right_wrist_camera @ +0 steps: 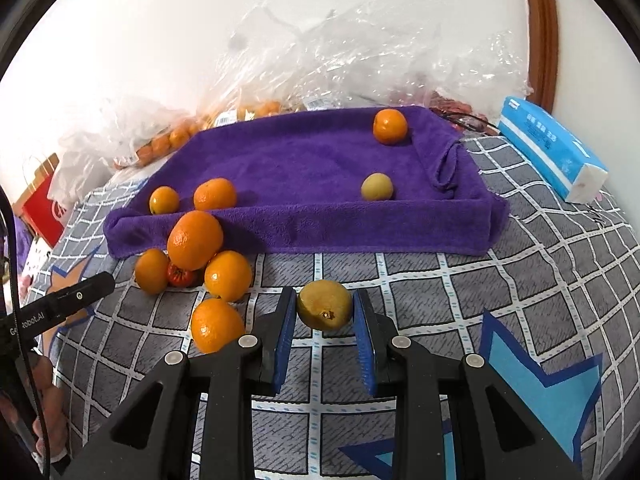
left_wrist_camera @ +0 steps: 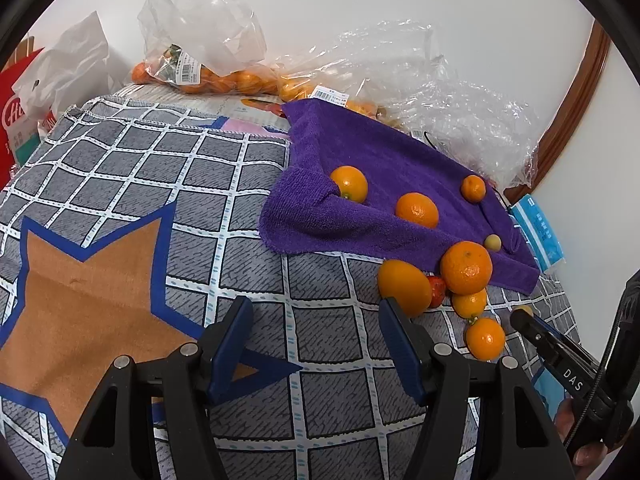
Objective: Organize fruits
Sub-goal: 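Close the left gripper on the orange while the right gripper holds the yellow fruit, then lift both held fruits and carry them over the purple towel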
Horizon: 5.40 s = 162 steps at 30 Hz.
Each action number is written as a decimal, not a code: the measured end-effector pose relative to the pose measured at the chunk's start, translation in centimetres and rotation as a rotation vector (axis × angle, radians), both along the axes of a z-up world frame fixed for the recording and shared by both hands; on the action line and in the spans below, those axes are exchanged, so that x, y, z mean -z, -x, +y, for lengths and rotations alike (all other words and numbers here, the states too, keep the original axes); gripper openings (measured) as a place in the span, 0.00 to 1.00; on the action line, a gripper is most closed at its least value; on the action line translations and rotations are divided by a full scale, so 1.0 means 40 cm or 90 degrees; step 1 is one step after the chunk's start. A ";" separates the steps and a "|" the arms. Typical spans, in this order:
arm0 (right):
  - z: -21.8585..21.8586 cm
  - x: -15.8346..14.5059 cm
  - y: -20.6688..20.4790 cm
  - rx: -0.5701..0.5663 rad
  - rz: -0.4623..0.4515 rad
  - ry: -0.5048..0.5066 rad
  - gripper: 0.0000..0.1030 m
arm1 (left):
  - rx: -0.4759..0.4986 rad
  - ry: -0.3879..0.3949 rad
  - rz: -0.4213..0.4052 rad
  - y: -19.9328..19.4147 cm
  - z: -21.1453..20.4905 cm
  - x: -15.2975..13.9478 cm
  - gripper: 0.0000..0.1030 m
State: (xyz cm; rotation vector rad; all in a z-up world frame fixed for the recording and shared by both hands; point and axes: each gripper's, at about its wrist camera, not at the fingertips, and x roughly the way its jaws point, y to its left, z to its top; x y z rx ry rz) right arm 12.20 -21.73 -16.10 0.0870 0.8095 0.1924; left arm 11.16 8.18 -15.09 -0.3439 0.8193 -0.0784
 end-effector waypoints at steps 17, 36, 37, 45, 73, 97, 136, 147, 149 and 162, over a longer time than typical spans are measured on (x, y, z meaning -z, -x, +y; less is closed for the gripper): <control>-0.081 -0.007 0.013 0.022 -0.015 -0.019 0.28 | 0.048 -0.003 0.030 -0.040 -0.106 -0.030 0.58; -0.100 0.005 0.001 0.022 0.004 -0.058 0.28 | 0.032 0.030 0.074 -0.063 -0.094 -0.012 0.37; -0.099 0.006 0.001 0.021 0.004 -0.057 0.28 | 0.033 0.019 0.071 -0.068 -0.100 -0.010 0.38; -0.105 0.007 0.000 0.025 0.006 -0.065 0.28 | 0.023 -0.044 0.028 -0.094 -0.127 0.002 0.33; -0.091 -0.008 0.015 0.025 -0.021 -0.039 0.28 | 0.017 -0.025 -0.045 -0.046 -0.114 -0.026 0.32; -0.084 -0.020 0.024 0.075 -0.012 -0.023 0.28 | 0.067 0.011 -0.080 0.005 -0.149 -0.057 0.32; -0.034 -0.114 -0.275 0.021 -0.060 -0.059 0.28 | -0.031 0.006 -0.115 -0.222 -0.095 -0.149 0.32; -0.085 -0.115 -0.278 0.062 -0.078 -0.052 0.28 | -0.019 0.008 -0.097 -0.235 -0.105 -0.110 0.32; -0.082 -0.120 -0.279 0.055 -0.080 -0.053 0.28 | -0.019 0.009 -0.098 -0.236 -0.102 -0.111 0.32; -0.140 -0.120 -0.266 0.085 -0.075 -0.061 0.28 | -0.037 0.053 -0.094 -0.247 -0.061 -0.095 0.32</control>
